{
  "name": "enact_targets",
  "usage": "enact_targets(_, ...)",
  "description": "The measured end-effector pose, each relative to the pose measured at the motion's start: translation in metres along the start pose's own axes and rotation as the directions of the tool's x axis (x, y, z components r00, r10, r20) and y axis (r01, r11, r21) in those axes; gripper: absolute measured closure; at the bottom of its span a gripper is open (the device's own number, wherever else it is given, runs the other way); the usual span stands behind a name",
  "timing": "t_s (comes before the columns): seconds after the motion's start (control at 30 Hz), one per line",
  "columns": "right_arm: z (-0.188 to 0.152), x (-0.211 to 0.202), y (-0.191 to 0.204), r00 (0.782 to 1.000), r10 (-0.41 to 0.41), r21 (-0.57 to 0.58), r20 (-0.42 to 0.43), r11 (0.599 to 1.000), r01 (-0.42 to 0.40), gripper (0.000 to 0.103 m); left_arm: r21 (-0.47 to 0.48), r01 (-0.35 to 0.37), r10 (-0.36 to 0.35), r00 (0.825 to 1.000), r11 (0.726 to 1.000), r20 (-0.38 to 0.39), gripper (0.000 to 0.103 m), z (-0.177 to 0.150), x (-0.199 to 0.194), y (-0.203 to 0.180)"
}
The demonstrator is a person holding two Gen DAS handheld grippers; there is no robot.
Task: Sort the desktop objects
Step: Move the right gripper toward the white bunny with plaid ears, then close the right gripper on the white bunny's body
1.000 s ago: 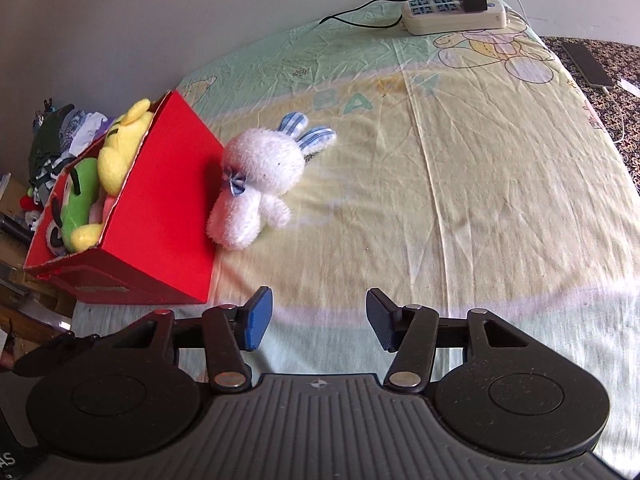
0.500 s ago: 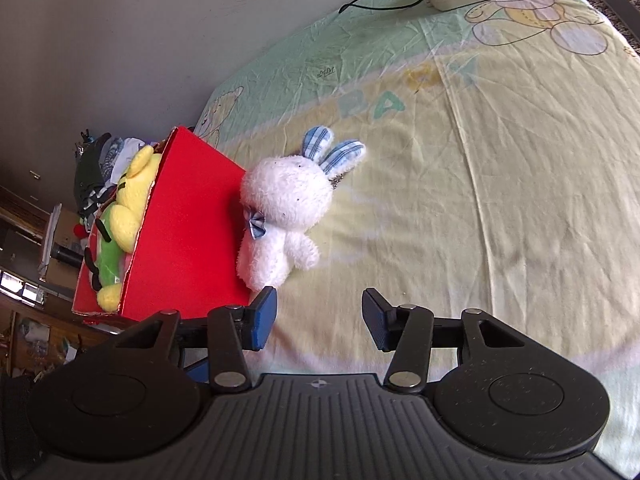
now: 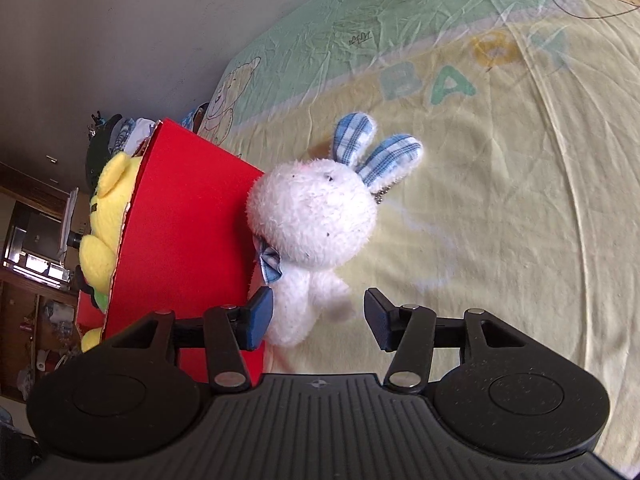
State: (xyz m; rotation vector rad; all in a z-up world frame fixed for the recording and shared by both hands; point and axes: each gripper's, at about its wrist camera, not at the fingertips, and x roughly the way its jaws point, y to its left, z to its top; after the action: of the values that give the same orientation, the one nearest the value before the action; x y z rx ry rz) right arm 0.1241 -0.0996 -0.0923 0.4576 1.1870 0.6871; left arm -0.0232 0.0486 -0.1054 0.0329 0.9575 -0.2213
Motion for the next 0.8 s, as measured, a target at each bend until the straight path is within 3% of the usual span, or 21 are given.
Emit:
enact_targets(0.3, 0.014, 0.026, -0.001, 0.998, 0.061, 0.052, -0.015, 0.997, -0.061, 0.044, -0.044, 0.013, -0.015, 0.999, 0.999, -0.043, 0.001, -0.001, 0.006, 0.018)
enact_targets(0.4, 0.014, 0.028, 0.0, 0.993, 0.112, 0.057, -0.022, 0.992, -0.111, 0.061, -0.062, 0.039, -0.043, 0.997, 0.997, -0.063, 0.001, 0.0, 0.007, 0.021)
enact_targets(0.47, 0.015, 0.025, 0.001, 0.994, 0.108, 0.052, -0.019, 0.993, -0.107, 0.063, -0.079, 0.06, -0.066, 0.995, 0.995, -0.076, 0.001, 0.001, 0.007, 0.023)
enact_targets(0.67, 0.009, 0.005, -0.006, 0.996, 0.09, 0.039, 0.009, 0.995, -0.09, 0.066, -0.114, 0.036, -0.043, 0.997, 0.993, -0.062, 0.001, 0.002, 0.002, 0.025)
enact_targets(0.8, 0.001, -0.013, -0.018, 0.997, 0.074, 0.029, 0.023, 0.997, -0.075, 0.067, -0.118, 0.071, -0.077, 0.996, 0.991, -0.054, 0.001, 0.001, -0.004, 0.024)
